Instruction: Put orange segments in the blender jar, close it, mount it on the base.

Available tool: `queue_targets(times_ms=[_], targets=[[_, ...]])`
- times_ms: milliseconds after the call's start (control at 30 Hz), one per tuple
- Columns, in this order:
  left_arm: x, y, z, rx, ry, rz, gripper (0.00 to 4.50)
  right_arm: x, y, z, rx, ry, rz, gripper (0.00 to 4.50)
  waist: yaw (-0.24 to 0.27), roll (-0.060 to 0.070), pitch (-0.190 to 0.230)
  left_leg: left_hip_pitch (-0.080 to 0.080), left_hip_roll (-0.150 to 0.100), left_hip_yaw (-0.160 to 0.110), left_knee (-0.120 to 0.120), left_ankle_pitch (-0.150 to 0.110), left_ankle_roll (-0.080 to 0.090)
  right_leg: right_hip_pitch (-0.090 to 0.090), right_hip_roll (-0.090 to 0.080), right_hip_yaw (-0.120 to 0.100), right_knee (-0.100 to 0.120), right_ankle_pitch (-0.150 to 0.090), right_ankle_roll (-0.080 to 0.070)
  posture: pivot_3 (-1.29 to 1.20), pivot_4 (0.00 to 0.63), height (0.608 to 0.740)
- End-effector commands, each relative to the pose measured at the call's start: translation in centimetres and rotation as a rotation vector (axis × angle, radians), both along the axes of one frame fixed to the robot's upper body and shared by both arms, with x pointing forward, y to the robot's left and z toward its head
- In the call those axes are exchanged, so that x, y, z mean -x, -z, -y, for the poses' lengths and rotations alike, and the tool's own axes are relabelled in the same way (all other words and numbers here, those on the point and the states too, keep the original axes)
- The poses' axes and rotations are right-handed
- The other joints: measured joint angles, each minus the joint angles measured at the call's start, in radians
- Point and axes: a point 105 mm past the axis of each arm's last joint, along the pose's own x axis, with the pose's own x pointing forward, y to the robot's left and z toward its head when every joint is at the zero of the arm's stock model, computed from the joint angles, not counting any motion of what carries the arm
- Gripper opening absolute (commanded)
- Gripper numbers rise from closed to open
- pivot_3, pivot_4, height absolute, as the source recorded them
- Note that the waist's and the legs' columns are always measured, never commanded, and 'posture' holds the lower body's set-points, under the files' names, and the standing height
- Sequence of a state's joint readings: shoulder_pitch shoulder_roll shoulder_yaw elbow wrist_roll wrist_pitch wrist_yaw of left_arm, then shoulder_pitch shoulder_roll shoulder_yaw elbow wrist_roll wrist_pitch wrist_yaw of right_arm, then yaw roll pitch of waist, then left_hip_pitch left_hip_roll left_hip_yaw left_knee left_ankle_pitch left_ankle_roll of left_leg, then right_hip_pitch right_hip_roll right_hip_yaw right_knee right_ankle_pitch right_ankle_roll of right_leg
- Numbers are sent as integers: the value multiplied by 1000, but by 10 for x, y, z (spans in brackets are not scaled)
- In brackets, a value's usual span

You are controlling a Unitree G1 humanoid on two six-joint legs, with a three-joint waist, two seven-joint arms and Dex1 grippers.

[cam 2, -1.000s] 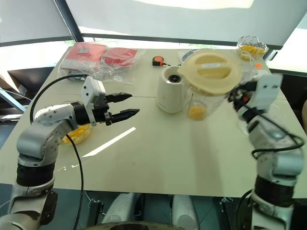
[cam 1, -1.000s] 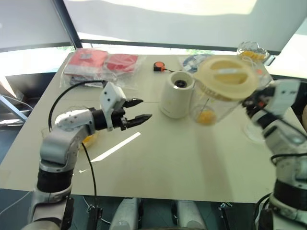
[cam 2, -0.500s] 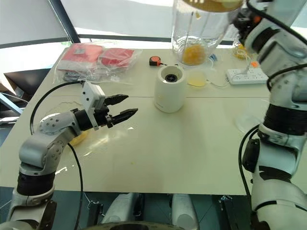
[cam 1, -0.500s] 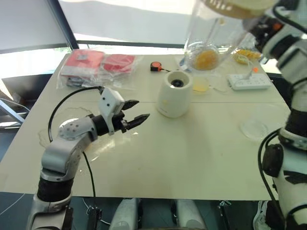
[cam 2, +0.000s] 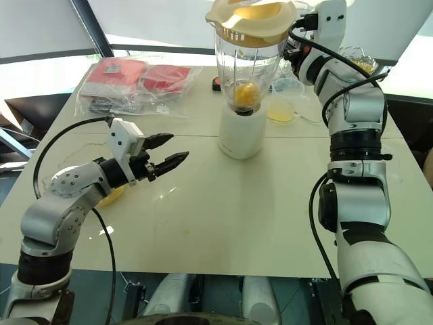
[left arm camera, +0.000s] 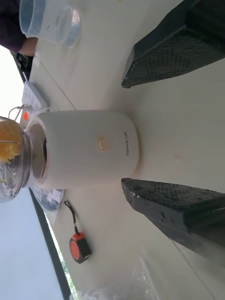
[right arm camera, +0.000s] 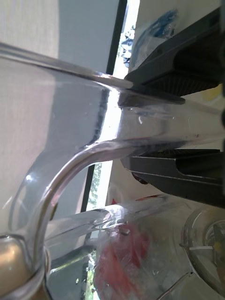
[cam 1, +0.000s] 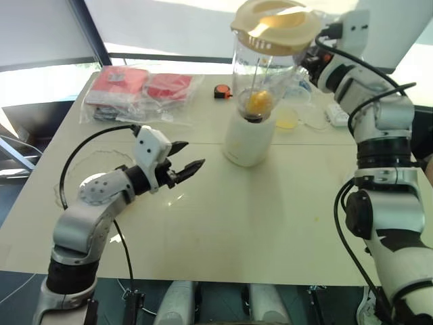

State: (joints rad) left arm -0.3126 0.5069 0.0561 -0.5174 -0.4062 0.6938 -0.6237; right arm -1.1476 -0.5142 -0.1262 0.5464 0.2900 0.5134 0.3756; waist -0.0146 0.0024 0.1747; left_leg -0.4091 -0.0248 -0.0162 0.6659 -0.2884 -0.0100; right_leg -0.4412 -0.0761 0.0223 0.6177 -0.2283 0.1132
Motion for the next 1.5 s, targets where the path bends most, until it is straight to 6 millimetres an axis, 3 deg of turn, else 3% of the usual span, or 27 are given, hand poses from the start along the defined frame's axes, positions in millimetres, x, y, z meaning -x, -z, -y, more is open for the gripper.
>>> queue_targets(times_ms=[33,367,700,933,1133,1500], targets=[[5,-10,0,1,-2,44,3158,7,-34,-1,-4,-15,118,895,0,0,0,0,0,0,0,0,0,0,0,0,0,0,0,0,150,740],[5,-7,2,-6,1,36,3158,11,-17,1,-11,-47,42,895,0,0,0,2,0,-1,1,-1,2,-1,0,0,6,0,-1,0,150,740],[1,-7,5,-3,-1,43,3158,-8,17,6,30,-36,-58,895,-2,0,0,3,0,0,1,-1,2,0,0,0,7,0,-1,0,150,740],[-1,-4,7,1,-15,45,3158,-20,23,-2,100,-16,-101,895,-2,0,0,10,0,1,2,0,2,5,1,1,11,0,-1,0,150,740],[-3,-2,7,0,-34,47,3158,-26,16,-17,107,5,-108,895,-5,0,0,19,0,1,2,0,2,13,1,1,11,0,-2,0,150,740],[-7,0,5,0,-59,52,3158,-24,26,-15,52,94,-165,895,-8,0,0,20,2,1,2,1,1,13,4,3,12,2,-5,0,150,740]])
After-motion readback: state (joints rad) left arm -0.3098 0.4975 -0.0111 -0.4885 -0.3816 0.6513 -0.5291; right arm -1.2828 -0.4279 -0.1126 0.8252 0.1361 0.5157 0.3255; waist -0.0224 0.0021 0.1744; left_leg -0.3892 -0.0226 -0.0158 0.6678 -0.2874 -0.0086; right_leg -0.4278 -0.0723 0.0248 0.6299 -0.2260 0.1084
